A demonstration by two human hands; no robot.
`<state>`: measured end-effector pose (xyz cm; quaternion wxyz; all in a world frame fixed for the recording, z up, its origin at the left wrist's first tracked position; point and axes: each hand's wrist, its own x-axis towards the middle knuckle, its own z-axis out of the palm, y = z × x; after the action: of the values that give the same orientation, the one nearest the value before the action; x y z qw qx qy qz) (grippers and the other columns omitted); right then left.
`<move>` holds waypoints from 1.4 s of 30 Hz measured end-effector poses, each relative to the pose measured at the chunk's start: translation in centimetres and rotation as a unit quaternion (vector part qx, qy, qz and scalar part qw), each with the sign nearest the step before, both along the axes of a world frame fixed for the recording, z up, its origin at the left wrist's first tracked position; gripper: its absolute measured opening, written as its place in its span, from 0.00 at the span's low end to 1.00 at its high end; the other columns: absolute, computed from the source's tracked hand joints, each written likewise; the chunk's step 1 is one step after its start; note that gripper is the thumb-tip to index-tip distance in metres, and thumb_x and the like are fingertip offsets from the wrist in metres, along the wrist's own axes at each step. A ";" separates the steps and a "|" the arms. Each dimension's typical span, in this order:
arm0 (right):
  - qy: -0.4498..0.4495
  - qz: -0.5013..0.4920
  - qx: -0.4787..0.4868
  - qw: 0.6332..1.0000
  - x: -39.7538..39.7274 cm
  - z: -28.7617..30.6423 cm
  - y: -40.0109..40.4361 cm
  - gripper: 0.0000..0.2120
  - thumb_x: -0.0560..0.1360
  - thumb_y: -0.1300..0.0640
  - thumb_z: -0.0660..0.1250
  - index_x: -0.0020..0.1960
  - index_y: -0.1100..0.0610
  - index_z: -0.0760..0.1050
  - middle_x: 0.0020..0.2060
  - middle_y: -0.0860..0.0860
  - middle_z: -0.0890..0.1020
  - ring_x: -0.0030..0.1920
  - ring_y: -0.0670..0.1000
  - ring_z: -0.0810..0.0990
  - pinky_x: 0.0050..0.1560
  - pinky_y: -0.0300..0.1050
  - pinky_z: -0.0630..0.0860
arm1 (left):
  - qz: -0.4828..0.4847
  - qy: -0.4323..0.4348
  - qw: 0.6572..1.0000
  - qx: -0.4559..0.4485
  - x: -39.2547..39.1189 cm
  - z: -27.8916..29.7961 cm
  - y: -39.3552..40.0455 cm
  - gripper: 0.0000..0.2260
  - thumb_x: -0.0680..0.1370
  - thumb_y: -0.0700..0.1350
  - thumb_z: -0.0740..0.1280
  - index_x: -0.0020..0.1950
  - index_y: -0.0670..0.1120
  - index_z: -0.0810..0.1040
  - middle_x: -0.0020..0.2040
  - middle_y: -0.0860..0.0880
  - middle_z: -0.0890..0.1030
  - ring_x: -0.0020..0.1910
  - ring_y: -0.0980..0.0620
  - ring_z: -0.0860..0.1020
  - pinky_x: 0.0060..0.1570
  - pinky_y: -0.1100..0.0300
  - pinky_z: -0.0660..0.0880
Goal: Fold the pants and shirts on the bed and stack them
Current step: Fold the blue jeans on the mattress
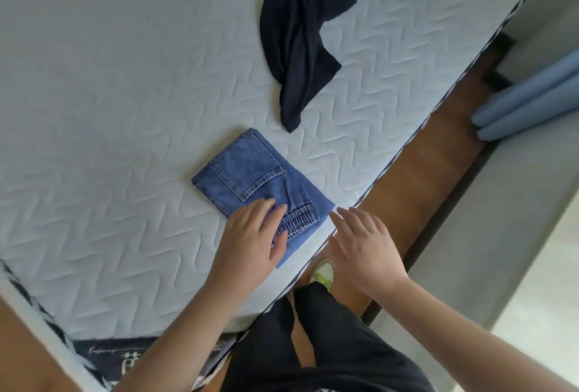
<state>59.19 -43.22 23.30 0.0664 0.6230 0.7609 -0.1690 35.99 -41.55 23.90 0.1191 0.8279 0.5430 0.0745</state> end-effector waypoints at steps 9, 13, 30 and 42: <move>0.026 0.034 0.122 0.992 -3.3 9.4 -2.3 0.23 0.80 0.47 0.54 0.67 0.57 0.76 0.64 0.55 0.78 0.66 0.59 0.75 0.66 0.56 0.71 | -0.024 0.089 0.995 0.050 -3.9 10.8 -2.4 0.21 0.81 0.54 0.57 0.69 0.45 0.76 0.67 0.45 0.76 0.68 0.43 0.73 0.67 0.42 0.68; 0.025 0.020 0.133 0.991 -3.7 11.7 -3.2 0.23 0.80 0.47 0.54 0.67 0.57 0.76 0.65 0.55 0.78 0.66 0.58 0.76 0.66 0.56 0.71 | -0.025 0.076 0.996 0.044 -3.9 12.2 -2.9 0.22 0.81 0.55 0.58 0.70 0.47 0.75 0.69 0.46 0.75 0.70 0.44 0.72 0.67 0.41 0.68; 0.025 -0.068 0.117 0.990 8.0 15.3 -2.8 0.27 0.81 0.45 0.51 0.73 0.57 0.69 0.72 0.56 0.71 0.74 0.57 0.67 0.71 0.57 0.67 | -0.101 0.110 0.987 0.057 9.3 14.1 2.2 0.25 0.80 0.55 0.55 0.75 0.48 0.69 0.71 0.44 0.73 0.72 0.42 0.69 0.69 0.43 0.65; 0.055 -0.089 0.127 0.986 23.5 15.1 1.0 0.25 0.80 0.45 0.54 0.71 0.57 0.72 0.71 0.55 0.73 0.72 0.58 0.70 0.71 0.56 0.68 | -0.052 0.115 0.991 0.044 23.6 14.1 5.2 0.25 0.80 0.52 0.59 0.75 0.45 0.69 0.70 0.42 0.74 0.71 0.39 0.71 0.68 0.41 0.70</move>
<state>82.67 -42.22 38.43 -0.0702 0.6816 0.7200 -0.1100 59.60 -36.37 38.02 0.0229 0.8627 0.5052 -0.0033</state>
